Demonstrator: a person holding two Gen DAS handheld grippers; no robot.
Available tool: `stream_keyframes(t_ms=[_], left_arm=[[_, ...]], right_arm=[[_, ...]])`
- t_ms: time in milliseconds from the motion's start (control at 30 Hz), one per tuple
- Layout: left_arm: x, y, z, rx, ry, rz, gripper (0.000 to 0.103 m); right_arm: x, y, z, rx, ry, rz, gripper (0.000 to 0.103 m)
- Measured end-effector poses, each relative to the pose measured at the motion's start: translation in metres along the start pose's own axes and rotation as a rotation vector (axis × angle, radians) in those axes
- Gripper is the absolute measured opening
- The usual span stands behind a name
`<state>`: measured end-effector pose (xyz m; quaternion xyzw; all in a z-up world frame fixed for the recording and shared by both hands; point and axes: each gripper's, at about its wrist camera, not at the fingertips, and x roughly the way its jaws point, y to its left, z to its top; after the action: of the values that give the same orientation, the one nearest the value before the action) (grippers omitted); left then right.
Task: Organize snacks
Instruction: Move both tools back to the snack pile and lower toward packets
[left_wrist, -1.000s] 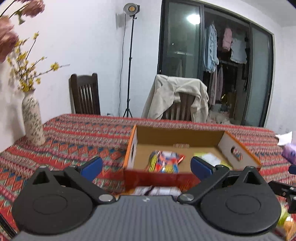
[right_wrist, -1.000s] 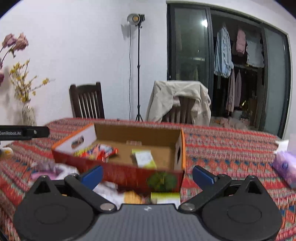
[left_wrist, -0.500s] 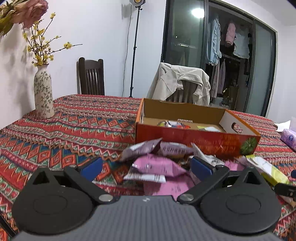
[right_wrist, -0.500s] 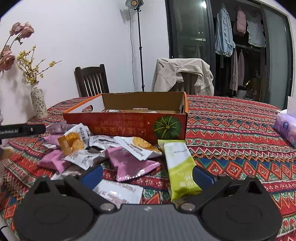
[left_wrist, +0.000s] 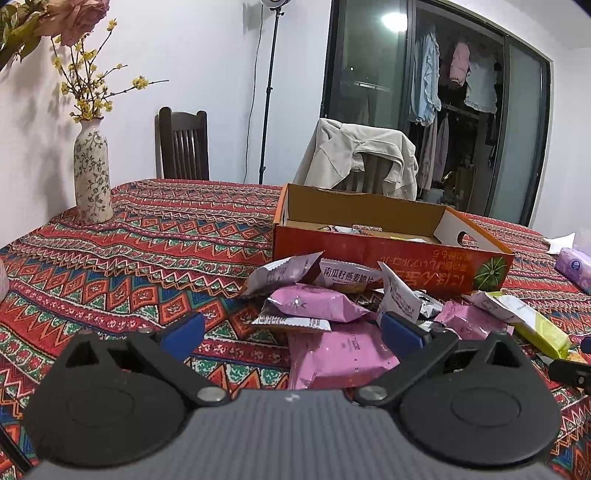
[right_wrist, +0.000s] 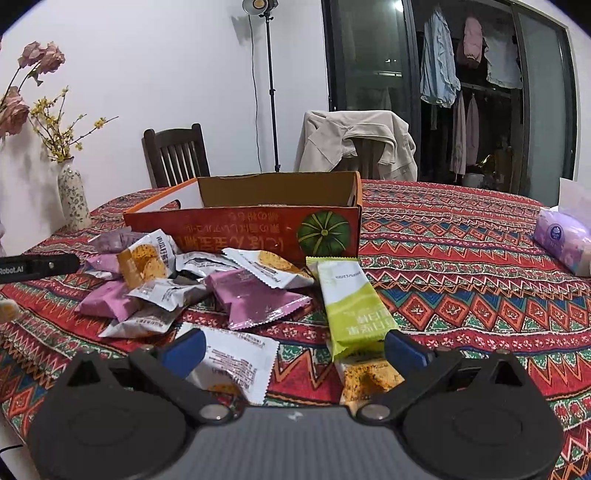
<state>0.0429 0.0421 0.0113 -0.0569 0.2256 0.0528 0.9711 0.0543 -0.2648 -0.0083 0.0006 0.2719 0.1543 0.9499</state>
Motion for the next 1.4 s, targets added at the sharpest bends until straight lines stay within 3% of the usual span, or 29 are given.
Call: stream_keyframes(t_ms=[333, 567, 700, 733, 767, 1067, 1400], left_arm=[[-0.001, 0.001, -0.006, -0.004, 0.017, -0.006, 0.103], [-0.002, 0.005, -0.009, -0.007, 0.027, -0.015, 0.103], [0.000, 0.004, -0.011, -0.009, 0.036, -0.020, 0.103], [0.001, 0.003, -0.011, -0.008, 0.038, -0.023, 0.103], [0.002, 0.002, -0.011, -0.007, 0.040, -0.026, 0.103], [0.019, -0.012, -0.012, 0.008, 0.088, -0.043, 0.103], [0.047, -0.033, -0.012, 0.036, 0.175, -0.007, 0.103]], right_arm=[[0.013, 0.027, 0.000, -0.042, 0.033, 0.075, 0.098], [0.036, 0.038, -0.006, -0.038, 0.098, 0.095, 0.071], [0.035, 0.042, -0.008, -0.057, 0.089, 0.092, 0.058], [0.034, 0.041, -0.008, -0.054, 0.085, 0.096, 0.053], [0.033, 0.041, -0.008, -0.053, 0.081, 0.100, 0.038], [0.022, 0.035, -0.006, -0.039, -0.003, 0.092, 0.036], [0.022, 0.026, -0.007, -0.008, -0.015, 0.087, 0.036]])
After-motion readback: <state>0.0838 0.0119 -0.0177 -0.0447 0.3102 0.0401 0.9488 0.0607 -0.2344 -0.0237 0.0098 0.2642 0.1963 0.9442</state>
